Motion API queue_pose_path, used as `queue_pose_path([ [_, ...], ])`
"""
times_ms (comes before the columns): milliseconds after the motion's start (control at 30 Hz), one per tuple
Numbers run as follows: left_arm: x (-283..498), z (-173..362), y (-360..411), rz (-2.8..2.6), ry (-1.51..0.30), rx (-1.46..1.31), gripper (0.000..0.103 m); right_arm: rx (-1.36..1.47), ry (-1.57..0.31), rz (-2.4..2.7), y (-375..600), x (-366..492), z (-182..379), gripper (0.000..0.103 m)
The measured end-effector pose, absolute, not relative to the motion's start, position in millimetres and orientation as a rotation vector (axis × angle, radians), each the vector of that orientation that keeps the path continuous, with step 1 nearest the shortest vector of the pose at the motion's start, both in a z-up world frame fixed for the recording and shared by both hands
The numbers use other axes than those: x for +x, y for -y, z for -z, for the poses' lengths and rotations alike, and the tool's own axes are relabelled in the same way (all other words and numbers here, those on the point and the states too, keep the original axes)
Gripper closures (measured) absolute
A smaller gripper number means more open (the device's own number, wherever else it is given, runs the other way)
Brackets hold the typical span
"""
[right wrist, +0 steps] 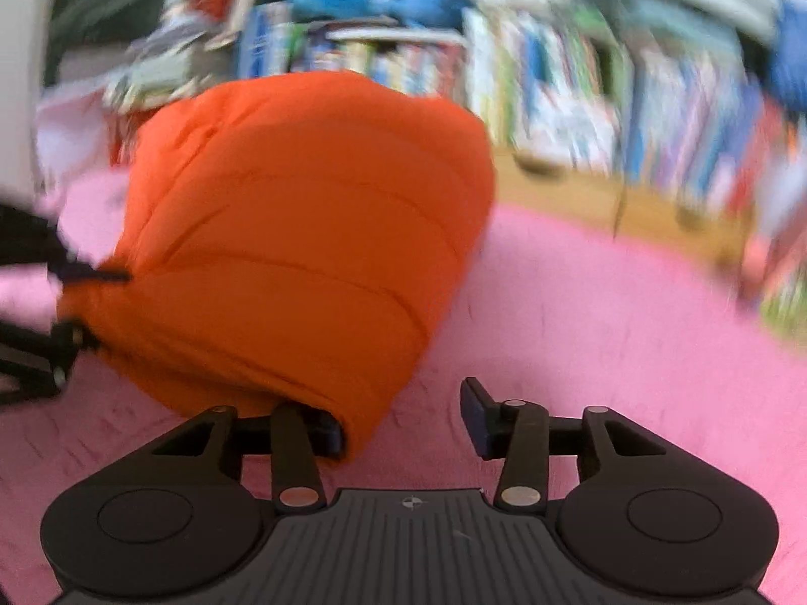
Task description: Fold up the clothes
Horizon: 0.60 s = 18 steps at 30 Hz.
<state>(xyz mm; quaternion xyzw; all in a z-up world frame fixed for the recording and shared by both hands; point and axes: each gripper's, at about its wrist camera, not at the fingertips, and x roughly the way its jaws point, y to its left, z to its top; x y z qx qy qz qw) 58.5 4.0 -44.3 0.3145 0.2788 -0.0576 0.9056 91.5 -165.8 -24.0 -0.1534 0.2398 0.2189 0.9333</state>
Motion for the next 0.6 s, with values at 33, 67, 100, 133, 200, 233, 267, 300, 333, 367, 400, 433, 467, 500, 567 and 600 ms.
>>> queue_pose_path([
  [33, 58, 45, -4, 0.115, -0.574, 0.649, 0.076, -0.354, -0.467, -0.449, 157, 89, 25, 0.059],
  [67, 58, 45, -4, 0.112, -0.572, 0.649, 0.076, -0.393, -0.444, -0.451, 147, 87, 25, 0.059],
  [100, 57, 46, -3, 0.108, -0.570, 0.649, 0.076, -0.431, -0.422, -0.452, 138, 85, 26, 0.059],
  [133, 57, 46, -4, 0.106, -0.569, 0.646, 0.076, -0.432, -0.421, -0.446, 135, 87, 27, 0.059],
  [200, 57, 46, -4, 0.109, -0.566, 0.643, 0.076, -0.422, -0.429, -0.426, 134, 92, 28, 0.059],
  [233, 57, 46, -5, 0.110, -0.564, 0.641, 0.076, -0.413, -0.438, -0.414, 136, 95, 28, 0.059],
  [267, 57, 47, -4, 0.111, -0.561, 0.643, 0.076, -0.393, -0.451, -0.414, 142, 96, 28, 0.059],
  [300, 56, 47, -4, 0.112, -0.559, 0.644, 0.076, -0.374, -0.464, -0.414, 149, 97, 28, 0.059],
  [333, 56, 47, -3, 0.113, -0.556, 0.646, 0.076, -0.356, -0.476, -0.415, 155, 98, 28, 0.059],
  [367, 55, 48, -3, 0.114, -0.553, 0.648, 0.076, -0.350, -0.476, -0.417, 159, 96, 28, 0.059],
  [400, 55, 48, -3, 0.115, -0.552, 0.648, 0.076, -0.352, -0.479, -0.418, 161, 95, 28, 0.059],
  [433, 55, 48, -3, 0.116, -0.551, 0.647, 0.076, -0.355, -0.478, -0.417, 162, 93, 28, 0.059],
  [467, 54, 48, -3, 0.116, -0.550, 0.647, 0.076, -0.359, -0.477, -0.415, 162, 91, 28, 0.059],
  [500, 54, 48, -3, 0.118, -0.550, 0.647, 0.076, -0.360, -0.478, -0.413, 162, 90, 28, 0.059],
  [567, 54, 46, -4, 0.132, -0.552, 0.654, 0.076, -0.361, -0.481, -0.413, 163, 88, 29, 0.059],
  [600, 53, 45, -6, 0.140, -0.556, 0.656, 0.075, -0.360, -0.483, -0.415, 163, 88, 28, 0.059],
])
